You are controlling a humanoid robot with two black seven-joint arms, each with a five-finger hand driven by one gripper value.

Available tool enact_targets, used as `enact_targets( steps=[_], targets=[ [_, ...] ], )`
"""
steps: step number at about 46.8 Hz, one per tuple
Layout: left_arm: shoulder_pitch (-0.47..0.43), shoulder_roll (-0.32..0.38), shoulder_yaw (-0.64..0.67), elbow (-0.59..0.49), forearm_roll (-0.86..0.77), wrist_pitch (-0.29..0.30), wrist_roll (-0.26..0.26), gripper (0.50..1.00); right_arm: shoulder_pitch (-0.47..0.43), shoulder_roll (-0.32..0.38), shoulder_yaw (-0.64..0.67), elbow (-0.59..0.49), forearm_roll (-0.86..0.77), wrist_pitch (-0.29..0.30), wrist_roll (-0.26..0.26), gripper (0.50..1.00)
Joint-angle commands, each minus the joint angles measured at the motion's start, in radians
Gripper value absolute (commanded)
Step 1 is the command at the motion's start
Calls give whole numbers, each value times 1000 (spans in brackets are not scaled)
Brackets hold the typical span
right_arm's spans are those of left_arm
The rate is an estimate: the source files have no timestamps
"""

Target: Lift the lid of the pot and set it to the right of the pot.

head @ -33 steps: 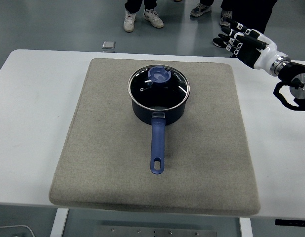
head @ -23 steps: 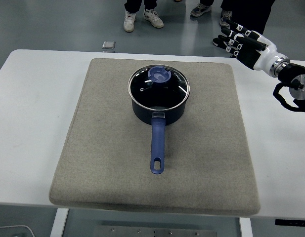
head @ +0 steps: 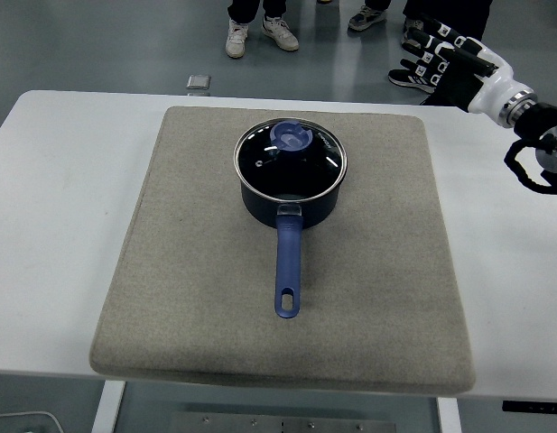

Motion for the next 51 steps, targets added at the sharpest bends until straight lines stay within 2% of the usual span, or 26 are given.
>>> enact_targets(
  steps=[1,29,43,51],
  targets=[
    [0,0,1,1,0,-1,0,1000,-1,0,0,0,-2,2,1,921],
    [0,0,1,1,0,0,0,1000,24,3,-9,-12,-17,13,3,921],
    [0,0,-1,1,0,0,0,1000,62,8,-11,11,-166,-6,3,919],
    [0,0,1,1,0,0,0,1000,94,1,-15,66,-307,-32,3,919]
  ],
)
